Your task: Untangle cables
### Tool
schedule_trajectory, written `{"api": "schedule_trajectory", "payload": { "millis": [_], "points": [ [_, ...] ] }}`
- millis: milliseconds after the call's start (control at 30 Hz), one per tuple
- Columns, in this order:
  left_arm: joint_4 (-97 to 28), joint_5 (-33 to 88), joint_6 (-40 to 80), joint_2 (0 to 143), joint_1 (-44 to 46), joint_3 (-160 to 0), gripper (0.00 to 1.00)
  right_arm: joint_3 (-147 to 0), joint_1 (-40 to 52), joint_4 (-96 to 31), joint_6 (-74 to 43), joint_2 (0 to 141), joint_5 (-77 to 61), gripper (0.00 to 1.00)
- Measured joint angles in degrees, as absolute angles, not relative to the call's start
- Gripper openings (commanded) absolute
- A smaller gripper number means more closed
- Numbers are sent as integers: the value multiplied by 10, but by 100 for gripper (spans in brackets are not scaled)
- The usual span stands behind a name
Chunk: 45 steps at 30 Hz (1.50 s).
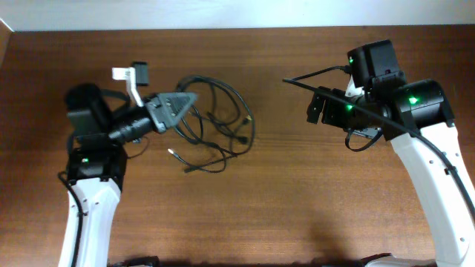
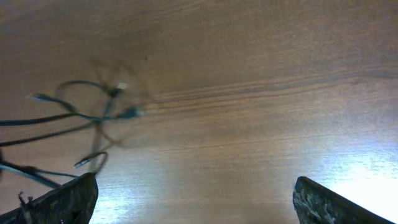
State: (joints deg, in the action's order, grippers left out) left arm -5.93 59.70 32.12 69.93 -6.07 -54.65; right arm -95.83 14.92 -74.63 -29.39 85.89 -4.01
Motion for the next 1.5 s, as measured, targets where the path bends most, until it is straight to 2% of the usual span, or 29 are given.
{"api": "schedule_trajectory", "payload": {
  "millis": [33,67,100,367,633,833,1033,1133,1267,1333,1500],
  "points": [
    [-84,573,310,699,-45,-547,88,-958,149,-747,-293,859,-42,99],
    [-101,547,305,699,-31,-546,96,-958,149,-747,-293,859,-42,99],
    [-112,521,297,699,-20,-547,99,-958,149,-747,-293,859,-42,99],
    [-271,406,280,699,-16,-548,99,-958,149,-749,-292,859,-46,99],
    [-301,367,247,699,-16,-549,99,-959,149,-758,-211,859,-90,99],
    [-442,194,213,699,-16,-550,99,-958,149,-758,-190,859,-101,99],
    [-459,131,170,644,-15,-550,99,-954,150,-756,-147,859,-139,99],
    [-493,41,133,583,-15,-550,99,-940,180,-722,-133,863,-150,99],
    [-520,-96,95,544,-15,-550,99,-937,279,-687,-130,923,-159,99],
    [-527,-137,88,545,-15,-550,99,-936,319,-679,-130,971,-160,94],
    [-527,-174,92,545,-35,-550,99,-933,426,-621,-128,1085,-173,91]
  ]
}}
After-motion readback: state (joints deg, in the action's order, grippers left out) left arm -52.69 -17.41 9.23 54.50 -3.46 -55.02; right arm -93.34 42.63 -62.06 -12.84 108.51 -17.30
